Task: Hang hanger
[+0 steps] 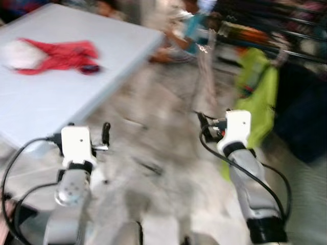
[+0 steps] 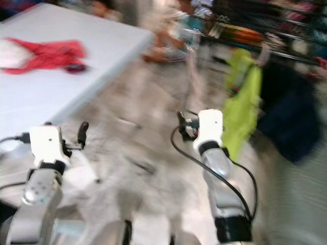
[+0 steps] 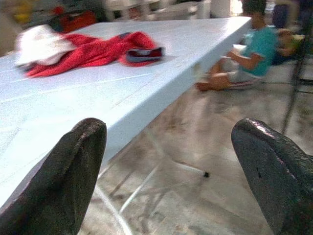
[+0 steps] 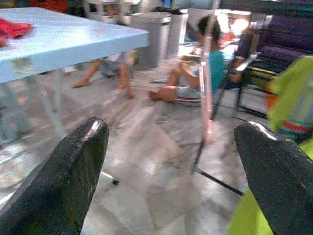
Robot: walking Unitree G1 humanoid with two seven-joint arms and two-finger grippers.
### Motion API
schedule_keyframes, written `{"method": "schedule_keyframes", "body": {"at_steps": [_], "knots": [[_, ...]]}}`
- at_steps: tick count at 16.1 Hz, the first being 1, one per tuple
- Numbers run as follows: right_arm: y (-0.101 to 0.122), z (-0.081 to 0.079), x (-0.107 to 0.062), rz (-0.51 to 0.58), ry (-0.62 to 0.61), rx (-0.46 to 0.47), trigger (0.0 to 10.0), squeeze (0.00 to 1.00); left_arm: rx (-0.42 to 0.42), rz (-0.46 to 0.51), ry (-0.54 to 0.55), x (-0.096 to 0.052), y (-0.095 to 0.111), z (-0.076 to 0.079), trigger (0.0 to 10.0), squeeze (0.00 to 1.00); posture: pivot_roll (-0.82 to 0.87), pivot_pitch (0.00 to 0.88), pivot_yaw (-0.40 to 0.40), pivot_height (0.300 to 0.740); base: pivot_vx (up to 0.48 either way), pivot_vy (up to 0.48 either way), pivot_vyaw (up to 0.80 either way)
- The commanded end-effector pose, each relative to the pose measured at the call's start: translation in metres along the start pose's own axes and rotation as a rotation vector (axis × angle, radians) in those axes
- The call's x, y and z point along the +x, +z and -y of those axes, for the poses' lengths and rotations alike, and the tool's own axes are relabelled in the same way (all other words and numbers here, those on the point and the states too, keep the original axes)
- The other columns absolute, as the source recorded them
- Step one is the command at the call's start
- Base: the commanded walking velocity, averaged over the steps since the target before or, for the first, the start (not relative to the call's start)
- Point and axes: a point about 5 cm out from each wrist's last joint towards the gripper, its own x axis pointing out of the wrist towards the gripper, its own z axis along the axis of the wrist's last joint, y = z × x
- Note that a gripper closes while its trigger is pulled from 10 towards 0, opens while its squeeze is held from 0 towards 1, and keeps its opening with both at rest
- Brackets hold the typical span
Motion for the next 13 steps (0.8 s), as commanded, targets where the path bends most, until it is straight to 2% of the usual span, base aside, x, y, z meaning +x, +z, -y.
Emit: {"method": "schedule_keyframes", "body": {"at_steps": [1,12,13], "knots": [[0.0007,0.0014,-0.0005,0.007,-0.008,0.012,10.0,0.0,0.008,-0.003,0.001,-0.0003,0.0011,-0.0015,10.0,0.0,0.03,0.114,0.0,0.74,0.0,0.0,0.8],[0.002,-0.0027,0.0022,0.015,0.018,0.046,10.0,0.0,0.043,0.001,0.02,0.0025,0.003,-0.0035,10.0,0.0,0.04,0.121,-0.005,0.74,0.0,0.0,0.8],[0.0025,-0.0031,0.0026,0.019,0.018,0.066,10.0,0.0,0.037,-0.005,0.02,0.0028,0.0022,-0.0028,10.0,0.0,0.04,0.121,-0.005,0.74,0.0,0.48,0.64]]}}
